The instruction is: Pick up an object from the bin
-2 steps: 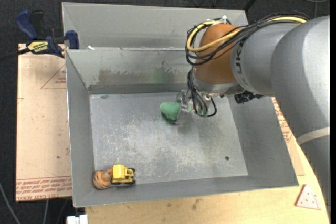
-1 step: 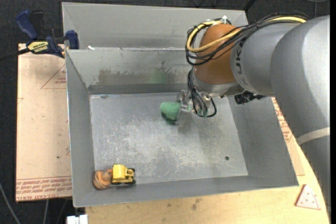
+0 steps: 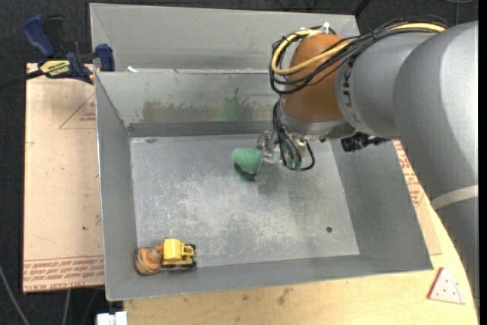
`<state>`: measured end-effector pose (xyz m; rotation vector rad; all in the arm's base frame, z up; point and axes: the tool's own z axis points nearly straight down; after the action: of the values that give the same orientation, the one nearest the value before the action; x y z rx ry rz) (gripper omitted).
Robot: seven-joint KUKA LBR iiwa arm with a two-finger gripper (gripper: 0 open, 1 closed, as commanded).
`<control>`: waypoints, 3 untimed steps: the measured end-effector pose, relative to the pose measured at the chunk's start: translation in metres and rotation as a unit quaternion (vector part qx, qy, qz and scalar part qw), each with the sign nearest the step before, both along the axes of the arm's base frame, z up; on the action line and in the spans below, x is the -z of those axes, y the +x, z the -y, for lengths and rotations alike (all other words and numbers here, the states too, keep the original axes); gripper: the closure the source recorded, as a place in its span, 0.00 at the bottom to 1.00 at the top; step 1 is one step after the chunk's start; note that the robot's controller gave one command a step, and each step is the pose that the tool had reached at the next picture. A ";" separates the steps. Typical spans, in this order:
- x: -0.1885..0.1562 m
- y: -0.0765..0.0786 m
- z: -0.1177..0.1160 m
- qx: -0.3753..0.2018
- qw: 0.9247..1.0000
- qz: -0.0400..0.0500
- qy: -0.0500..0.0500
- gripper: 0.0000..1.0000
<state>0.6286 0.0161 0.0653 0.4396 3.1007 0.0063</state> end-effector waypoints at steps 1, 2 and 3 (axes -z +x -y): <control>-0.014 -0.001 0.000 -0.002 1.000 -0.004 -0.001 1.00; -0.025 0.000 0.000 -0.002 1.000 -0.002 -0.001 1.00; -0.035 0.000 0.000 -0.002 1.000 -0.003 -0.001 1.00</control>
Offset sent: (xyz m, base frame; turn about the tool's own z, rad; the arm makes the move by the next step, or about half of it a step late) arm 0.0002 -0.0001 0.0461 0.0000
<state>0.6283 0.0160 0.1007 0.4343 3.1081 0.0027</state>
